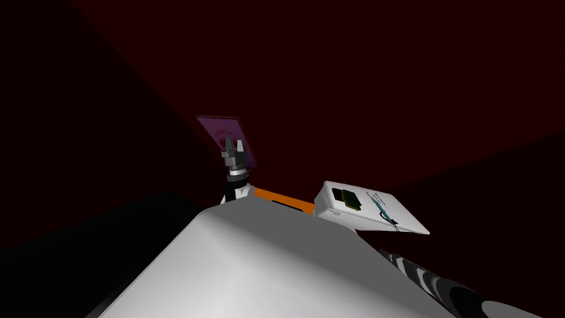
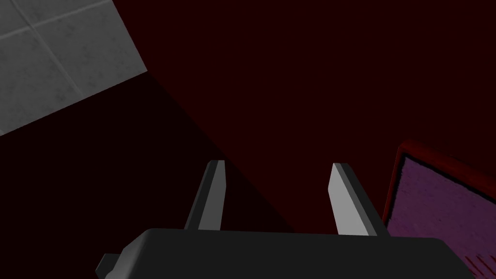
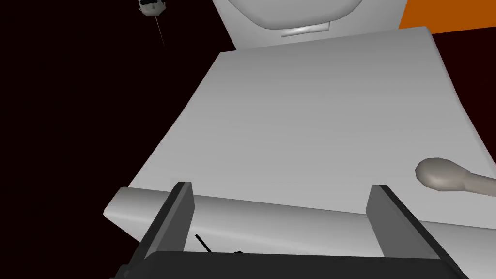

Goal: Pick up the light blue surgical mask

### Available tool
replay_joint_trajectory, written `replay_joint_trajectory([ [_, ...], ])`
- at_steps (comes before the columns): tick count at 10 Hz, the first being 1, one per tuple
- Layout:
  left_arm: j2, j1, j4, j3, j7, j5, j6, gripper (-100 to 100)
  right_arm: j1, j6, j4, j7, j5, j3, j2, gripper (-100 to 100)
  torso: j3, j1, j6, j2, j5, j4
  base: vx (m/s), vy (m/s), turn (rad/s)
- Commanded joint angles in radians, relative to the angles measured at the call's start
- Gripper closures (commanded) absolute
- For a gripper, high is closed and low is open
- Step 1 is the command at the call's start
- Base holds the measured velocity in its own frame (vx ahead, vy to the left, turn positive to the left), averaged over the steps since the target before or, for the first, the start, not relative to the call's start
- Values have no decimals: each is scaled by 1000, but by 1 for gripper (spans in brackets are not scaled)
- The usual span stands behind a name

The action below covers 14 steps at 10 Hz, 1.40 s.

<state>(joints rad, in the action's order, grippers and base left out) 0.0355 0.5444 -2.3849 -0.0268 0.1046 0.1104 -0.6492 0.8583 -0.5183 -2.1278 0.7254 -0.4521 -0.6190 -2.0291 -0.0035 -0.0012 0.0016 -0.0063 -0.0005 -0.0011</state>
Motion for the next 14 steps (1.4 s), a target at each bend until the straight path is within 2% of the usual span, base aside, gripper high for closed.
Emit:
replay_joint_trajectory([
  [1, 0, 0, 0, 0, 0, 0, 0, 0, 15, -16, 11, -3, 29, 1, -49, -100, 0, 0, 0, 0, 0, 0, 90, -59, 399],
  [5, 0, 0, 0, 0, 0, 0, 0, 0, 38, -43, 7, 22, 38, -12, -117, -100, -2, -1, 0, -4, 0, -1, 111, -59, 228],
  [7, 0, 0, 0, 0, 0, 0, 0, 0, 51, -45, -5, 36, 43, -11, -128, -100, -4, -3, 1, -7, -1, -2, 172, -113, 253],
  [8, 0, 0, 0, 0, 0, 0, 0, 0, 48, -47, -3, 26, 45, -8, -125, -100, -5, -6, 0, -9, -2, -2, 88, -76, 68],
  [9, 0, 0, 0, 0, 0, 0, 0, 0, 48, -48, -4, 28, 45, -8, -126, 0, -3, -2, 2, -5, -1, -1, 15, -13, -6],
  [10, 0, 0, 0, 0, 0, 0, 0, 0, 83, 2, 46, -22, 95, 5, -76, -100, 0, 1, 2, 0, 0, 0, 3, 51, 372],
  [12, 0, 0, 0, 0, 0, 0, 0, 0, 83, 54, 104, -43, 128, 5, -36, -100, -3, -1, -4, -5, -9, -1, 2, 62, 73],
  [14, 0, 0, 0, 0, 0, 0, 0, 0, 83, 58, 117, -89, 167, 5, -36, -100, -4, -6, -4, -6, -10, -2, 5, 3, -18],
])
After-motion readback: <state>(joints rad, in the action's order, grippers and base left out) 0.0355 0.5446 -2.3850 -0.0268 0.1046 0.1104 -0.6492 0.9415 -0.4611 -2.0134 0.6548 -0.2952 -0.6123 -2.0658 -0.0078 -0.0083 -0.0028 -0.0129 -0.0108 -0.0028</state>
